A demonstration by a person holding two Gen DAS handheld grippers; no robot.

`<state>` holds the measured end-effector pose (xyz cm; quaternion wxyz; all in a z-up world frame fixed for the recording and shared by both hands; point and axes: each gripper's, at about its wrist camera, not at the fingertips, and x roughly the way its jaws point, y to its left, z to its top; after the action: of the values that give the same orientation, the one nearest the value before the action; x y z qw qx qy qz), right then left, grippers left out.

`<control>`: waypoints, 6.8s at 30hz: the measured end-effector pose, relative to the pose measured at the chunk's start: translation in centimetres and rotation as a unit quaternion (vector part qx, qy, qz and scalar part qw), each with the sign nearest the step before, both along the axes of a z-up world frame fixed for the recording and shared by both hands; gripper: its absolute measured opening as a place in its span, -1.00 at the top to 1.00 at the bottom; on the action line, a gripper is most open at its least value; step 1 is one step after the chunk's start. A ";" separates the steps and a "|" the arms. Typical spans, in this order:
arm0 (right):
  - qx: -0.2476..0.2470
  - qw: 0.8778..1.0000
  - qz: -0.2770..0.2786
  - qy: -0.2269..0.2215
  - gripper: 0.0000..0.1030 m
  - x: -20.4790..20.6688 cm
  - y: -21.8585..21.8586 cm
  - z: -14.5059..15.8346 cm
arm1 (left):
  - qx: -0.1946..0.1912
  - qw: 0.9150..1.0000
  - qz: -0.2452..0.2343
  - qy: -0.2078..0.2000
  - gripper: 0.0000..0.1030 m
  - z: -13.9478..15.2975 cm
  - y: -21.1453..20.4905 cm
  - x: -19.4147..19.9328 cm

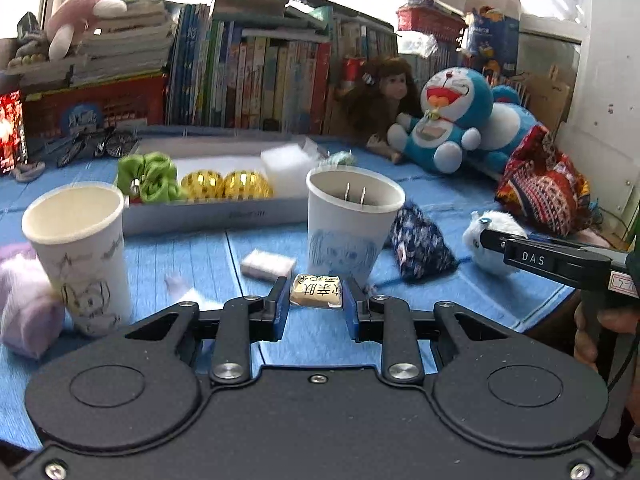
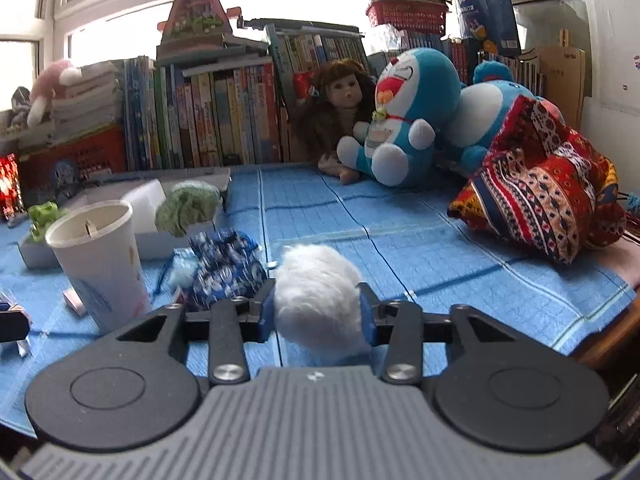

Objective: Organize soft objects
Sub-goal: 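Carry the candy in the left tool while the right tool carries the fluffy ball to the tray, then open the left tool to drop the candy while the right tool releases the fluffy ball, then move the left tool toward the lavender sock while the right tool approaches the folded white paper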

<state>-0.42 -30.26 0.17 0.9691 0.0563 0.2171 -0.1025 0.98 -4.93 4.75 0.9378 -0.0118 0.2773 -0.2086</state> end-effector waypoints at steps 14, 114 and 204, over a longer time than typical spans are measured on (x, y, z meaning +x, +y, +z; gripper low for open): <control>0.028 0.999 0.022 -0.024 0.18 1.8 -0.5 2.9 | -0.007 0.999 0.021 -0.024 0.49 3.8 2.0 3.3; 0.302 0.902 0.115 0.286 0.18 32.7 11.2 2.4 | 0.027 0.964 0.113 0.239 0.48 -0.5 10.1 33.5; -0.080 0.941 0.330 0.007 -1.00 3.6 17.1 7.2 | -0.030 0.997 0.069 0.001 -0.59 4.4 12.9 2.8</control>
<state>3.19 -13.16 7.41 0.9484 -0.0972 0.2211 0.2053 3.79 7.98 9.17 0.9490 -0.0592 0.2699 -0.1520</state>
